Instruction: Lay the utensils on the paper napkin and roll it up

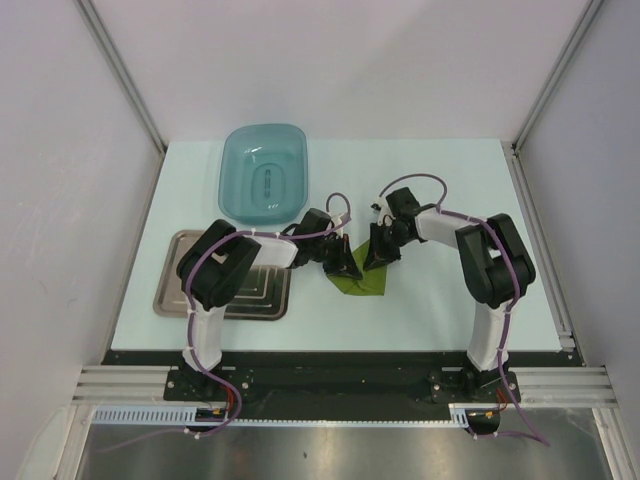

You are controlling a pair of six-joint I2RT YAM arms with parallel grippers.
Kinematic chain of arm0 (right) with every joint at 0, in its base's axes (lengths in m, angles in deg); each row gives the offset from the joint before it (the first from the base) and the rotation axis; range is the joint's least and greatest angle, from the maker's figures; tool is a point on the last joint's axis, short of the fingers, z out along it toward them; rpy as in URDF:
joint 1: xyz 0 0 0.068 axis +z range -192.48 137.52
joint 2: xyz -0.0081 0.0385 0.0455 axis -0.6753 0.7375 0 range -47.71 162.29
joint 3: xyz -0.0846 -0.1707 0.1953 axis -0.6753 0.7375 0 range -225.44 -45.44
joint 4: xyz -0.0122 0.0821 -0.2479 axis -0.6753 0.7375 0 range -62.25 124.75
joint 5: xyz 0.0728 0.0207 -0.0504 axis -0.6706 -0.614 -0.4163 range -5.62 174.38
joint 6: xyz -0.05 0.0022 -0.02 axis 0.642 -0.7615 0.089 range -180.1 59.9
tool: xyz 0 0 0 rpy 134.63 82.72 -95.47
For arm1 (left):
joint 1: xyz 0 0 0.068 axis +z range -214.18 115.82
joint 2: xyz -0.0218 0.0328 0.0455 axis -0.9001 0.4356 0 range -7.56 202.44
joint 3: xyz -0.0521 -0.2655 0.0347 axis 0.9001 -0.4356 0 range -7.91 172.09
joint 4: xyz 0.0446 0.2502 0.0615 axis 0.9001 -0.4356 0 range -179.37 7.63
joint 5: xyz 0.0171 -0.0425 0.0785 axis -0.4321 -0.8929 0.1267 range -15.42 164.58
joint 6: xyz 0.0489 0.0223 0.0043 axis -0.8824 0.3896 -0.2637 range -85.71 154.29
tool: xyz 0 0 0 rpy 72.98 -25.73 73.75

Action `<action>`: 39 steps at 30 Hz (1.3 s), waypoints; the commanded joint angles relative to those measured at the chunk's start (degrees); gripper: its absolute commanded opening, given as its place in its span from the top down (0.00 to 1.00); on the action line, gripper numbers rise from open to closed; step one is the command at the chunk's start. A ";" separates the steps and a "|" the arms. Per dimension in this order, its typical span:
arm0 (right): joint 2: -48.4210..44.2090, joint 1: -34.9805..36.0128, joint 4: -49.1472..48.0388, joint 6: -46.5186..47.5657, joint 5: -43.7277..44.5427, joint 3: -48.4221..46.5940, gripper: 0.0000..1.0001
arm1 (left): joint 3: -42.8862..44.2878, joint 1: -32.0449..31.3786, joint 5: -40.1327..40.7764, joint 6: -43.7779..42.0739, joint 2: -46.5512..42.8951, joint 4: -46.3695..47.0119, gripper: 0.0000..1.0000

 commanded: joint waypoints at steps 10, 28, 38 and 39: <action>-1.80 -2.22 -1.14 -1.93 -3.51 -4.08 0.94 | -0.87 0.19 5.41 -3.19 1.83 -4.51 1.00; 2.78 -0.82 2.04 6.07 10.13 -2.94 0.95 | -0.79 0.28 5.50 -3.36 1.92 -4.86 1.00; -2.94 -2.22 0.18 1.15 0.00 -6.11 0.89 | -0.79 0.28 5.58 -3.36 1.84 -4.86 1.00; -2.85 -2.22 0.45 1.15 0.18 -6.02 0.90 | -0.70 0.28 5.58 -3.27 1.83 -4.86 1.00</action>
